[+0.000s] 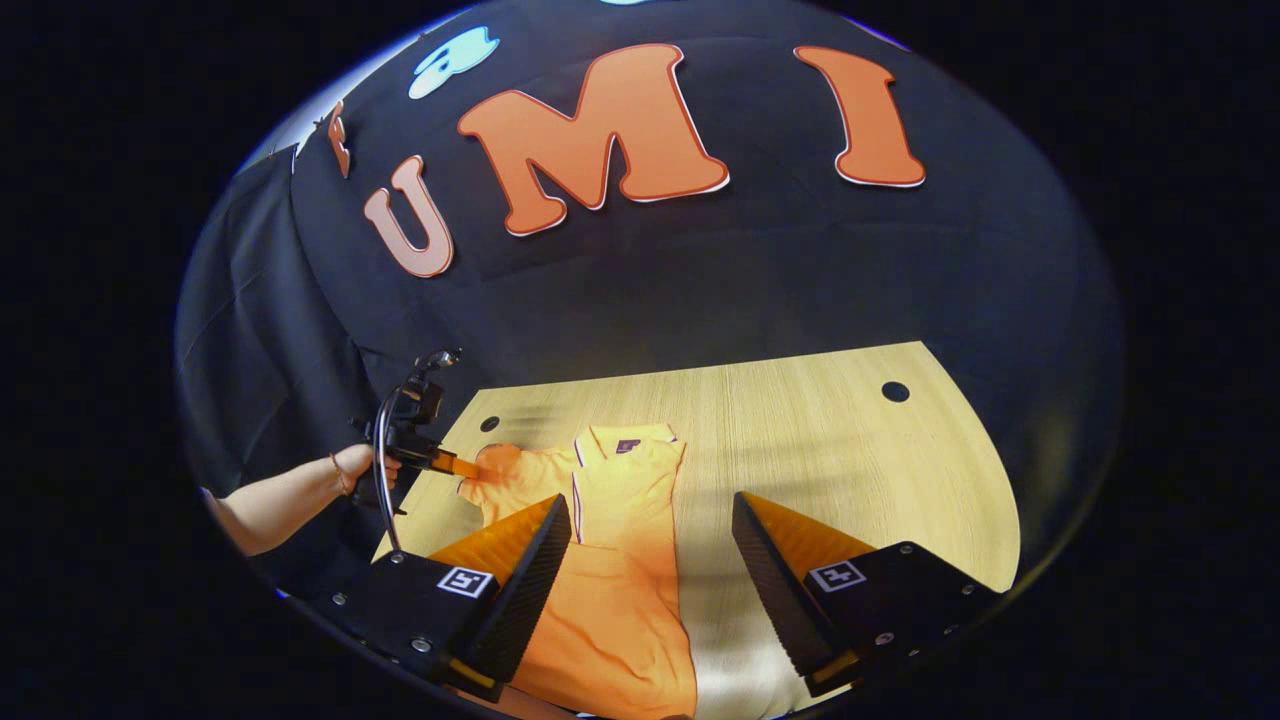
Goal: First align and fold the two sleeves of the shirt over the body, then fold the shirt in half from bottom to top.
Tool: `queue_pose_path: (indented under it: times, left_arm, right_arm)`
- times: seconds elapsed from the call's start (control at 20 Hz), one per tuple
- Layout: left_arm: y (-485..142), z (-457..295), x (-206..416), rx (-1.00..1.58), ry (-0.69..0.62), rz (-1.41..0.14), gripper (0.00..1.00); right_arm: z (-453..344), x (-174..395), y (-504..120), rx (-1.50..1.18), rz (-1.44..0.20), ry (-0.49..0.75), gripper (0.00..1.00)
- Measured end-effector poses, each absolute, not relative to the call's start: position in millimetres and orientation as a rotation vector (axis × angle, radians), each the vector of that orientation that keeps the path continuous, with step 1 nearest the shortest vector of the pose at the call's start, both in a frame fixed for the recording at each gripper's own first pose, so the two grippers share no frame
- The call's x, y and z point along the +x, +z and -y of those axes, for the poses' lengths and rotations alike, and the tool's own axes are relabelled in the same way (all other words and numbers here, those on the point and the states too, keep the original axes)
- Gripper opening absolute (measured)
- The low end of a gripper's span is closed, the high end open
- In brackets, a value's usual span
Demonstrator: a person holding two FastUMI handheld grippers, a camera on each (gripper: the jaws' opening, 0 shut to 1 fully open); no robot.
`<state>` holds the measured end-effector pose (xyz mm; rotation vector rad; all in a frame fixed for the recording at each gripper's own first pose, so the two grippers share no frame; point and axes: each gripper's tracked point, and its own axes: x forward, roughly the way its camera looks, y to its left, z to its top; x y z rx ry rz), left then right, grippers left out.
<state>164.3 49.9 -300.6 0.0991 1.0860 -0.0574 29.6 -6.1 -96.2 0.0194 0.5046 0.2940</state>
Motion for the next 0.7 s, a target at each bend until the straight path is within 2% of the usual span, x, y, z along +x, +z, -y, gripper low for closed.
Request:
queue_pose_path:
  times: [0.35,0.7]
  left_arm:
    - [-263.9,60.4,154.3,0.155,-0.233,-1.039,0.02]
    - [-286.9,148.0,139.4,0.191,-0.328,-1.096,0.03]
  right_arm:
    - [27.3,21.9,-85.4,0.011,-0.479,0.272,0.99]
    - [60.6,9.7,-82.4,0.045,-0.463,0.24,0.99]
